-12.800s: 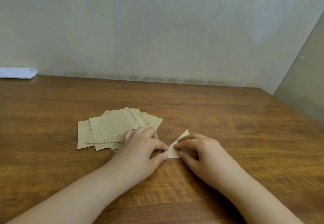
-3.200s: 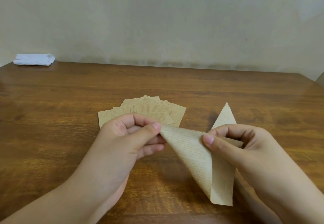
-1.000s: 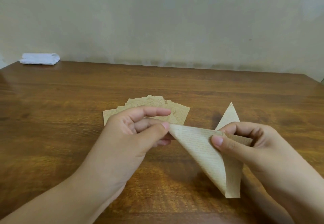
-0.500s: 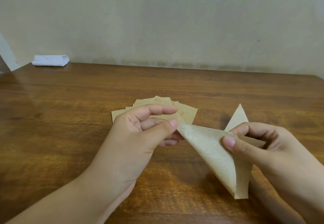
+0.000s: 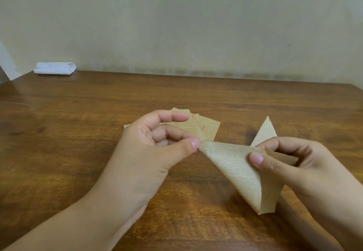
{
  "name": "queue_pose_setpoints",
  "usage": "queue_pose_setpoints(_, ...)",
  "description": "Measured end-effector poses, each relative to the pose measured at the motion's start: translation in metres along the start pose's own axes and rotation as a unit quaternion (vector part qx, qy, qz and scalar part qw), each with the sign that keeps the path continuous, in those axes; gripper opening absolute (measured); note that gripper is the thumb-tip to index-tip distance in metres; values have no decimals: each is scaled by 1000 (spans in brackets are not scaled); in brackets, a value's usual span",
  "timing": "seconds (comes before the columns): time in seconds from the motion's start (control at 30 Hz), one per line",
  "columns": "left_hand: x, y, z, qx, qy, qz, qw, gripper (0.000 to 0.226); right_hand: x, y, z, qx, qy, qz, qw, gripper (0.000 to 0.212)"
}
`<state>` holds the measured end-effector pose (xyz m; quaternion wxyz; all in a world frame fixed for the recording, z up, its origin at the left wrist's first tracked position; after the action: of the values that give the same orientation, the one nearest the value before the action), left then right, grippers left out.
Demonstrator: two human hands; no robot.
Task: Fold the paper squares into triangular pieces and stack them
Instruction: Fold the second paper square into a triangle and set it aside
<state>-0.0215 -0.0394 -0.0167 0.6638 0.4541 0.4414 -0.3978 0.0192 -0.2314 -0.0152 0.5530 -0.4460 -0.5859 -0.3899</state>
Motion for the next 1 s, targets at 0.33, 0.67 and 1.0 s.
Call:
queue_pose_setpoints(0.33,2,1,-2,-21,2,-16,1000,38,0,0,0,14,-14,17,1000,16)
queue_pose_setpoints(0.67,16,3,-2,24,57,-85,994,17,-5,-1,-1,42,-43,61,996,23)
queue_pose_setpoints(1.0,15,-7,8,101,62,-104,988,18,-7,-1,0,42,-41,47,997,22)
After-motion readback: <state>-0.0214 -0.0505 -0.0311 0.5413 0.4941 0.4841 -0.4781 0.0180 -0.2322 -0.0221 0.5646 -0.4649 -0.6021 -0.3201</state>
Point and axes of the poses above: each hand's wrist, its own y-axis towards the middle knuckle, its own z-axis out of the palm, x = y × z, the point moved 2 cm from there along y, towards the middle knuckle, and after that the axes turned 5 degrees about z, right-handed, at the moved point
